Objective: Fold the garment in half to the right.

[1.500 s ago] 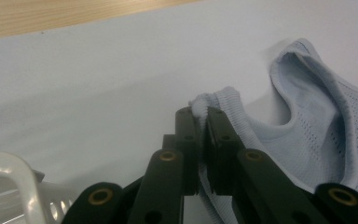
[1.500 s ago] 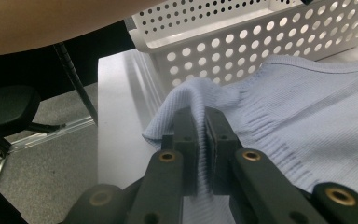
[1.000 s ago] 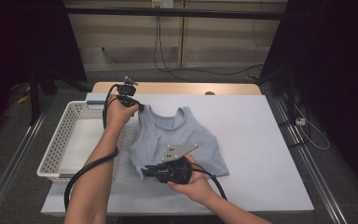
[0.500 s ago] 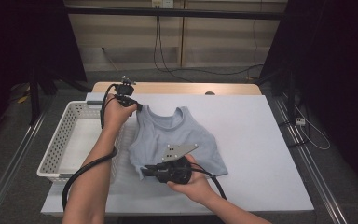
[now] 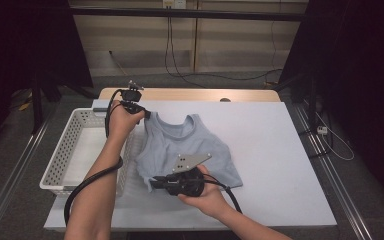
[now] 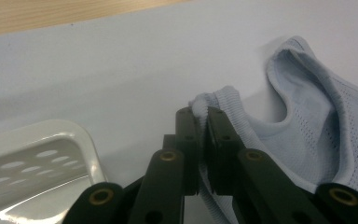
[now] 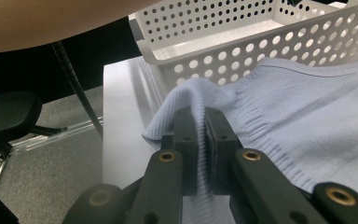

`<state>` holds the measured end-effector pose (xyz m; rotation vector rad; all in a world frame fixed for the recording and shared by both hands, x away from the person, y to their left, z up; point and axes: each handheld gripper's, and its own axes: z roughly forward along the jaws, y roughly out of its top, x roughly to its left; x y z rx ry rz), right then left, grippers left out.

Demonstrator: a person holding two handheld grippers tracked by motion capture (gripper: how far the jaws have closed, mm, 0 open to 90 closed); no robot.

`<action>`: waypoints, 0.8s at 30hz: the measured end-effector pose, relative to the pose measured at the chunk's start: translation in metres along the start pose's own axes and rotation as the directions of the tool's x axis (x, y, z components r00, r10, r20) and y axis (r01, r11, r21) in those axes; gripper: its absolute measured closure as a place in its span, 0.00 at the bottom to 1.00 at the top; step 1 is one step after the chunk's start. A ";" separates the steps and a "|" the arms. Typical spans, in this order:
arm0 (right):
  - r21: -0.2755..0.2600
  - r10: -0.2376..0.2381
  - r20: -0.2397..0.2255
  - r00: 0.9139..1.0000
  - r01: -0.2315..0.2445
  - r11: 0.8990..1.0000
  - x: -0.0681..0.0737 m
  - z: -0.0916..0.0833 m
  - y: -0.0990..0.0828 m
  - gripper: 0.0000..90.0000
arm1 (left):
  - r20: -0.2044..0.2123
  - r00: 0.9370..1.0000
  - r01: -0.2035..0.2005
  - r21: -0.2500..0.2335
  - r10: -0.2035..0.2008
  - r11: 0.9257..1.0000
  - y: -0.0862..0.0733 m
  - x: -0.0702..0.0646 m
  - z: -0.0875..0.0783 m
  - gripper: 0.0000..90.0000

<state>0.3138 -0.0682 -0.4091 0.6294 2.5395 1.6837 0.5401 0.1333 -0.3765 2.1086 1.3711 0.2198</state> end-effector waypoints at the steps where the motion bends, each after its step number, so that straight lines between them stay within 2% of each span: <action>1: 0.000 -0.001 0.000 1.000 0.001 1.000 0.000 0.000 0.000 0.95 | -0.001 1.000 0.001 0.000 -0.001 1.000 0.000 0.000 -0.001 0.94; 24: -0.012 -0.008 -0.015 1.000 0.007 1.000 0.003 0.000 0.003 0.95 | -0.013 1.000 0.013 -0.003 -0.013 1.000 0.000 0.003 -0.011 0.94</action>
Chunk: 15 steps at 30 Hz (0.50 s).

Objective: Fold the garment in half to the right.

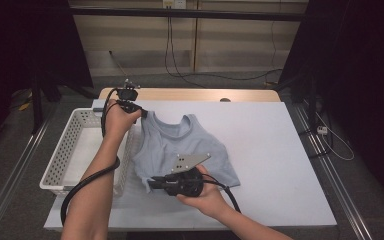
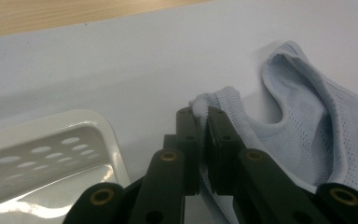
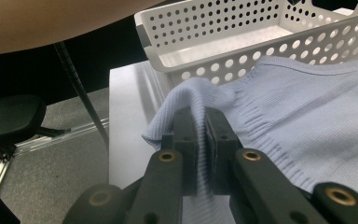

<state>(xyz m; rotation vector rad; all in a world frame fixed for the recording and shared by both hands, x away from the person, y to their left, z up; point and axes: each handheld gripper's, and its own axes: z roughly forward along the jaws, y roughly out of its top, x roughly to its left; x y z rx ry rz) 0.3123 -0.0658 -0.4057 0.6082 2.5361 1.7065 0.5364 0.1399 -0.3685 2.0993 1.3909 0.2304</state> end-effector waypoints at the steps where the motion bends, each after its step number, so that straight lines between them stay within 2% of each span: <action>1: 0.000 0.000 0.000 1.000 0.000 1.000 0.000 0.000 0.000 0.95 | -0.001 1.000 0.000 0.000 0.000 1.000 0.000 0.000 0.000 0.94; 15: 0.005 0.003 -0.004 1.000 -0.003 1.000 0.001 0.002 -0.001 0.95 | 0.004 1.000 0.007 0.005 -0.007 1.000 -0.001 0.002 -0.003 0.94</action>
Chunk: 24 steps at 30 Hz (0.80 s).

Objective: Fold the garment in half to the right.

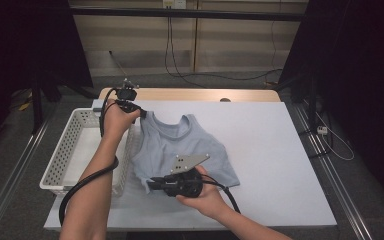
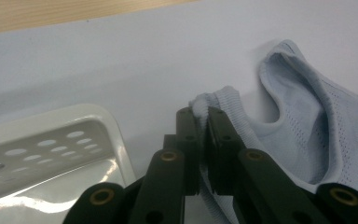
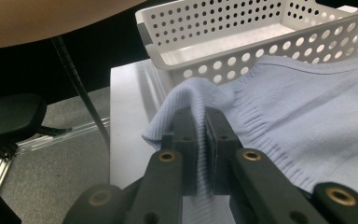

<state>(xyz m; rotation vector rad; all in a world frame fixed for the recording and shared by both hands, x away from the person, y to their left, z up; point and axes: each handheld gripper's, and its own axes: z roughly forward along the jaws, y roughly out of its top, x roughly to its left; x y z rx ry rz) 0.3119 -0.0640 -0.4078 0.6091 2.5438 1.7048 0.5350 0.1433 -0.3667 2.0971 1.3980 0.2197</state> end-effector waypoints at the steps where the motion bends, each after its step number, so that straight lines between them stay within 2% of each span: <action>1: 0.002 -0.002 0.001 1.000 0.002 1.000 0.000 0.000 0.000 0.95 | -0.002 1.000 -0.001 0.003 0.001 1.000 0.000 0.000 0.000 0.94; 24: 0.002 -0.008 -0.010 1.000 0.008 1.000 0.002 0.003 0.001 0.95 | -0.012 1.000 0.003 0.004 -0.003 1.000 0.000 0.000 -0.007 0.94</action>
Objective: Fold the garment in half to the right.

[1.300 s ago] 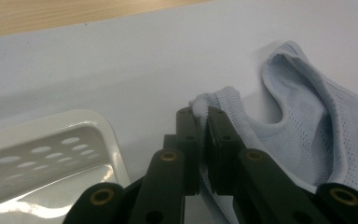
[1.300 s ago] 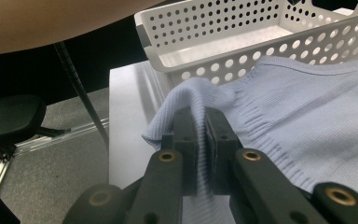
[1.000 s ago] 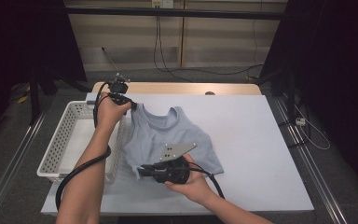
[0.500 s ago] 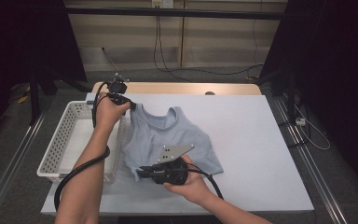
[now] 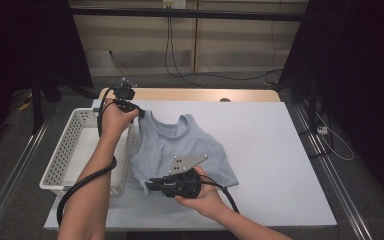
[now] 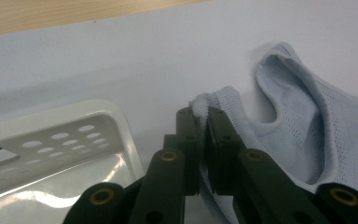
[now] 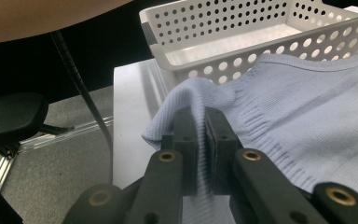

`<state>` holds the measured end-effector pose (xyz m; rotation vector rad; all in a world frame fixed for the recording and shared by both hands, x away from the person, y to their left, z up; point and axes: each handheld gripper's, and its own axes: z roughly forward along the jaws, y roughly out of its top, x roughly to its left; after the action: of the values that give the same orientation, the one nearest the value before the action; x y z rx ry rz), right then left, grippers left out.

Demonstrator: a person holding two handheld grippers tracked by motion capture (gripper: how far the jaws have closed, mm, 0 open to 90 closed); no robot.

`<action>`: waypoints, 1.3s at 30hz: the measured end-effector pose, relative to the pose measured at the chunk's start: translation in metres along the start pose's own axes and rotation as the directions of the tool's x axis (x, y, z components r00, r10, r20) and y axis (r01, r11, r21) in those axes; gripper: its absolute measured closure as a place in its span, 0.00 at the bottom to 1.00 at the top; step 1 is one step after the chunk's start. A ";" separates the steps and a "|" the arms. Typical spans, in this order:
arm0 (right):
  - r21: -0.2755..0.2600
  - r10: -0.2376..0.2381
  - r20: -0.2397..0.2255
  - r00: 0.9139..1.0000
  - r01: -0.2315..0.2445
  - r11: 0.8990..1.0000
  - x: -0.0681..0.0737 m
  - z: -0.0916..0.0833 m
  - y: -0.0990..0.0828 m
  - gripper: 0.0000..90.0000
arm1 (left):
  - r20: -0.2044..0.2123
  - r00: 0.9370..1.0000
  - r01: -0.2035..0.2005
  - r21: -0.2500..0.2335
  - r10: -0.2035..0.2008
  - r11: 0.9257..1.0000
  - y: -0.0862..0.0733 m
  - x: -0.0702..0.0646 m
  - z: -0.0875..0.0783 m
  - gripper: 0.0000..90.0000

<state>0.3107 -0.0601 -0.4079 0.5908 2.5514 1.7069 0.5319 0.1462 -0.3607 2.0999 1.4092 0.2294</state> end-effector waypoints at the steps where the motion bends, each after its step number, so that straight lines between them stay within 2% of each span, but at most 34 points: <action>1: 0.000 -0.001 -0.001 1.000 0.001 1.000 0.000 0.000 0.000 0.95 | -0.001 1.000 0.000 0.000 0.000 1.000 0.000 0.000 0.000 0.94; 17: -0.026 -0.006 -0.006 1.000 0.006 1.000 0.001 -0.005 0.007 0.95 | -0.009 1.000 0.010 0.005 -0.010 1.000 0.003 0.003 -0.008 0.94; 39: -0.036 -0.012 -0.022 1.000 0.011 0.999 0.004 -0.003 0.011 0.95 | -0.029 1.000 0.010 0.005 -0.010 1.000 0.001 0.005 -0.016 0.94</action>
<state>0.3099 -0.0578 -0.3962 0.5578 2.5284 1.7611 0.5281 0.1566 -0.3484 2.1012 1.4381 0.2531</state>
